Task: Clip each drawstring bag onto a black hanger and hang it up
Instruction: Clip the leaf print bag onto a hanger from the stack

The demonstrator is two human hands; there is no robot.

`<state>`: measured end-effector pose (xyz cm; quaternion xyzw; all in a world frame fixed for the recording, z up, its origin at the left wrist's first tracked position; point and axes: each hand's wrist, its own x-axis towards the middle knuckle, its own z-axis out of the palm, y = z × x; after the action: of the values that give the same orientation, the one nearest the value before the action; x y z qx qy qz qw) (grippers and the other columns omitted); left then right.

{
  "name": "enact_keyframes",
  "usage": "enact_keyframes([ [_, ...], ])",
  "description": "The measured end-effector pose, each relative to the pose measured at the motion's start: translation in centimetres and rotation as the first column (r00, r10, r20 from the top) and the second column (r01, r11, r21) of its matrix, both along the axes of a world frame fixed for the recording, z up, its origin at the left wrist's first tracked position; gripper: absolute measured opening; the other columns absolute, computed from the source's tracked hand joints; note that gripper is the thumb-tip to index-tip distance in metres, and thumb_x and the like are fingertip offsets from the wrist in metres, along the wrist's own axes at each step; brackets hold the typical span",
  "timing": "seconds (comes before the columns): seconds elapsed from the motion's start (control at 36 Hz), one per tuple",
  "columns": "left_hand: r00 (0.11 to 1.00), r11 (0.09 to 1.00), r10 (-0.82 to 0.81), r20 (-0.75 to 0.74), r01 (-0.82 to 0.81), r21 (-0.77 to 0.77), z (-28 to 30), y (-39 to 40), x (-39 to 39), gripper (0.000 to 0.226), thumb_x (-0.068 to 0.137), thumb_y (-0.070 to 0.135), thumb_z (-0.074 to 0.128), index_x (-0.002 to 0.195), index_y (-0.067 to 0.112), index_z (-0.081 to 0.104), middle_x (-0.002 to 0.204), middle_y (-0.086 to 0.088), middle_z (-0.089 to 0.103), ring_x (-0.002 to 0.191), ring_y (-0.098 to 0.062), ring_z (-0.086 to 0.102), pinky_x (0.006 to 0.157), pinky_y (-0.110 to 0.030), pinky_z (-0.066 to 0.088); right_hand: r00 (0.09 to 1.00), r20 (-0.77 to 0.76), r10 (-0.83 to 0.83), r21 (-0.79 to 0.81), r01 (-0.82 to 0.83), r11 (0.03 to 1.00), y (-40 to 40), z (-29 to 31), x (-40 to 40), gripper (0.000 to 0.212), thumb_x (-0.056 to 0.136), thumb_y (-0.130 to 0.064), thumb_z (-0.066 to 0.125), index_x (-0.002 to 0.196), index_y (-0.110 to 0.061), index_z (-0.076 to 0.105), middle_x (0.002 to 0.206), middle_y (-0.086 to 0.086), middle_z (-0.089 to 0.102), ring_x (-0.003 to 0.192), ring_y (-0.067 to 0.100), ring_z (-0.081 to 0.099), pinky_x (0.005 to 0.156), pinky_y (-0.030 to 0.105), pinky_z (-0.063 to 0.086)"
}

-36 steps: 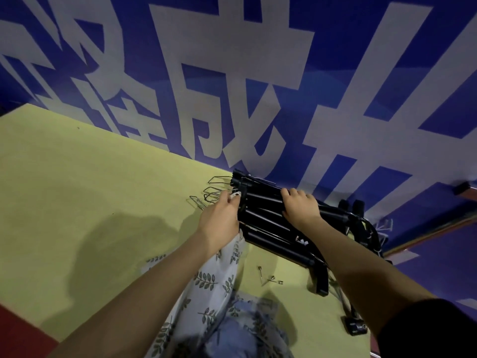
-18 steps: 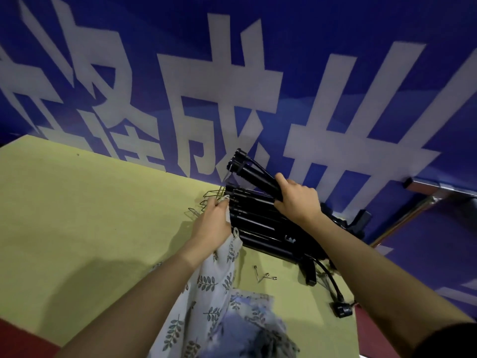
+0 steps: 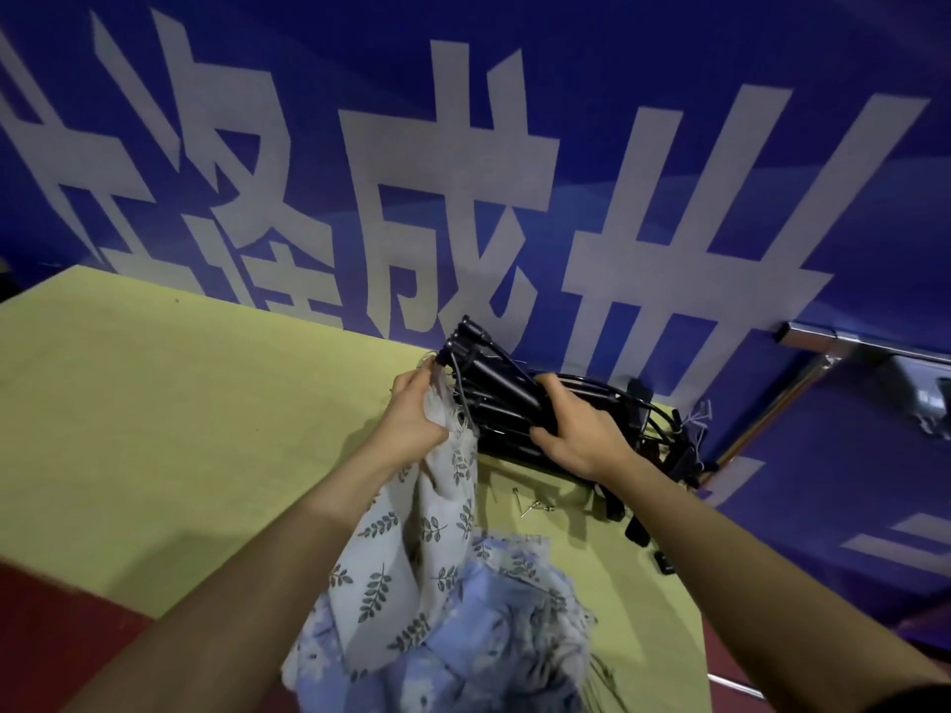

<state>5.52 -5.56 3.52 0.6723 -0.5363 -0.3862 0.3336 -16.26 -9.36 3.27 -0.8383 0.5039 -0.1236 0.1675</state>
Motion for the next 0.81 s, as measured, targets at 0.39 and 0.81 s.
enact_keyframes([
  [0.39,0.937,0.991,0.066,-0.342,-0.02,0.135,0.2,2.4,1.3,0.1,0.073,-0.015,0.057,0.148,0.039,0.017,0.151,-0.007,0.027,0.094,-0.027,0.06,0.056,-0.026,0.046,0.986,0.161,-0.043,-0.082,0.057,0.995,2.8,-0.8,3.5,0.05,0.092,-0.038,0.055,0.133,-0.021,0.031,0.125,0.001,0.059,0.103,0.027,0.063,0.073,0.037,0.05],
  [0.81,0.92,0.991,-0.01,0.393,0.061,-0.117,2.3,2.7,1.6,0.093,0.078,-0.016,0.052,0.151,0.023,0.011,0.139,0.002,0.027,0.113,-0.017,0.046,0.091,-0.031,0.048,0.975,-0.199,0.099,-0.097,-0.12,0.988,3.5,-2.5,3.3,0.053,0.089,-0.027,0.056,0.137,-0.025,0.035,0.125,0.003,0.053,0.102,0.03,0.06,0.07,0.036,0.049],
])
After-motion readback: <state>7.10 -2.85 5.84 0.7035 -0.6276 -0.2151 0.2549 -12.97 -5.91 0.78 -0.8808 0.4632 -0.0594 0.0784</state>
